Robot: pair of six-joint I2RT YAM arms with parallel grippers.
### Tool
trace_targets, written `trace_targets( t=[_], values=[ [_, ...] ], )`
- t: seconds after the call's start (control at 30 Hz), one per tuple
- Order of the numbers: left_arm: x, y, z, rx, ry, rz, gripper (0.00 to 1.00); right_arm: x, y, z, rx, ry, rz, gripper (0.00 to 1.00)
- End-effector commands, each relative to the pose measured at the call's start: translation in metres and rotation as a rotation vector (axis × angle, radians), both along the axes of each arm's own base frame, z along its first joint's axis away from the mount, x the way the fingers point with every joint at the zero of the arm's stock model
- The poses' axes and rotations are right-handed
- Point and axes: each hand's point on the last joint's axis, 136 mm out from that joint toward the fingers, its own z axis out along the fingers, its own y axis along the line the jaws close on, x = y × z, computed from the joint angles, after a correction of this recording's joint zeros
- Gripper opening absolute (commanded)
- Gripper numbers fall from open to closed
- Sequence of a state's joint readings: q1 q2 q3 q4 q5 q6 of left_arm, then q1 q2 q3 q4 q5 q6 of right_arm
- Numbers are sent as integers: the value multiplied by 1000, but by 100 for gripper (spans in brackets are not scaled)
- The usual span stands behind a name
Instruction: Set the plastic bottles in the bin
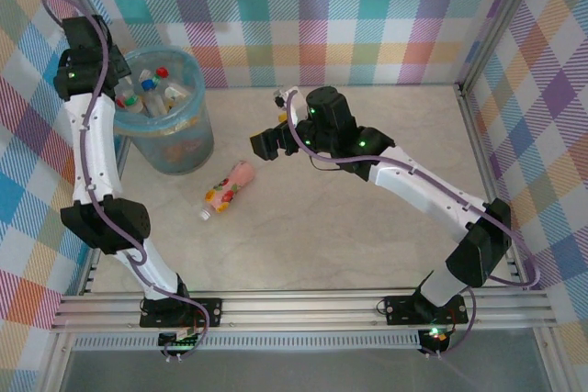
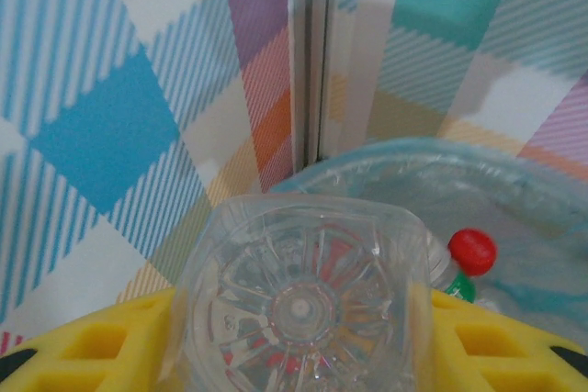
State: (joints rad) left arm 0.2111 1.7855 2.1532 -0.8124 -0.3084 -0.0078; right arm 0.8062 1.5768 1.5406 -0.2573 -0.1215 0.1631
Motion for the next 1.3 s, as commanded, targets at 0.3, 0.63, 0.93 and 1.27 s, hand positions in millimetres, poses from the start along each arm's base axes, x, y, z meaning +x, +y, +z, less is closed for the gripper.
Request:
trace_targets(
  t=[0.3,0.63,0.93,1.27],
  values=[
    [21,13,21,174,-65,-20,38,-1,7,-1,-16,-6,33,100],
    [41,4,2,283,17,-111,39,-4,8,-6,-6,35,34,100],
    [44,-18,9,220,-45,-179,41,-11,5,-9,4,82,31,100],
    [43,-18,28,249,-85,-180,40,-10,5,-12,0,83,29,100]
  ],
)
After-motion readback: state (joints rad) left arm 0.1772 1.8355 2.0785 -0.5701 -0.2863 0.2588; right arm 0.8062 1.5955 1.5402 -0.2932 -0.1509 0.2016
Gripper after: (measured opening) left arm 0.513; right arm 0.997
